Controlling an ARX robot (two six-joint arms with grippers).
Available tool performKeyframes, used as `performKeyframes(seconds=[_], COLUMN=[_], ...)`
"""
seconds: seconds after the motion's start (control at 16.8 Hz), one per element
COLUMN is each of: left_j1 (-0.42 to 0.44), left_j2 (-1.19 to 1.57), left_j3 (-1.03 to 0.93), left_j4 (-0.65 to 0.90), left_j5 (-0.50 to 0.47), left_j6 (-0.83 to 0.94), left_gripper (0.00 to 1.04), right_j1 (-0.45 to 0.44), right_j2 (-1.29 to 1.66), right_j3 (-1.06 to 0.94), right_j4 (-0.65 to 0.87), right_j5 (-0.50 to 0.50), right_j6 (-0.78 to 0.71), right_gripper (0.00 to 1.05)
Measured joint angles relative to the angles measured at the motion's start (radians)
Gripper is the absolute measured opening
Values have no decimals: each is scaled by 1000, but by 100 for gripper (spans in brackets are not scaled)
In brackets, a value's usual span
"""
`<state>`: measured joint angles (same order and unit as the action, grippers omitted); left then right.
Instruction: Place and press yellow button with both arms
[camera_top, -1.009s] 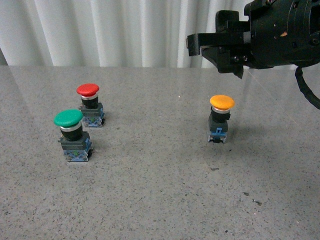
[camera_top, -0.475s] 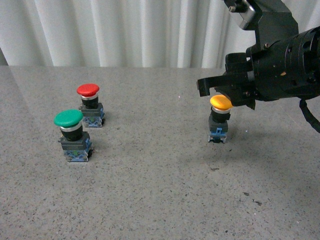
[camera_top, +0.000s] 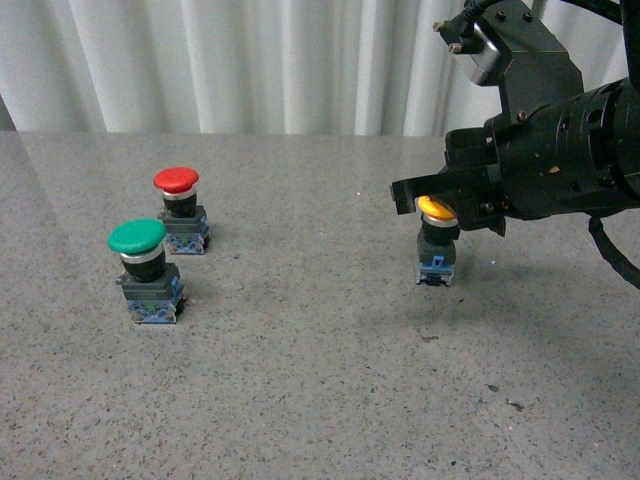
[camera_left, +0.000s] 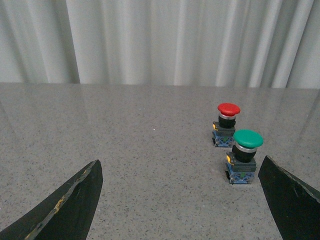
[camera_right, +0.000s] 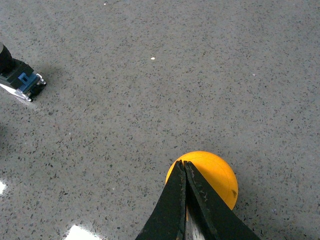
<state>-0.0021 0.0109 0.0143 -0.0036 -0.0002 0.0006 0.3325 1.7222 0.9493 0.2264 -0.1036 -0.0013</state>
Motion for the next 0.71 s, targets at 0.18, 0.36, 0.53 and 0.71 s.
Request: performKeyframes(seconds=[0.18,0.36,0.53,0.71], left_j1=[0,0,0,0], left_j2=[0,0,0,0], left_j3=[0,0,0,0], left_j4=[0,0,0,0], left_j5=[0,0,0,0], left_j6=[0,0,0,0], left_gripper=[98,98,98,98], right_j1=[-11,-13,-12,-12], right_j2=[0,6,11,24], right_j3=[0,0,0,8], right_j4=[-14,-13,-21,-36], right_j5=[-9,-18,-19,-5], right_j6=[-16,-23,-35,-49], right_gripper=[2,2,2,2])
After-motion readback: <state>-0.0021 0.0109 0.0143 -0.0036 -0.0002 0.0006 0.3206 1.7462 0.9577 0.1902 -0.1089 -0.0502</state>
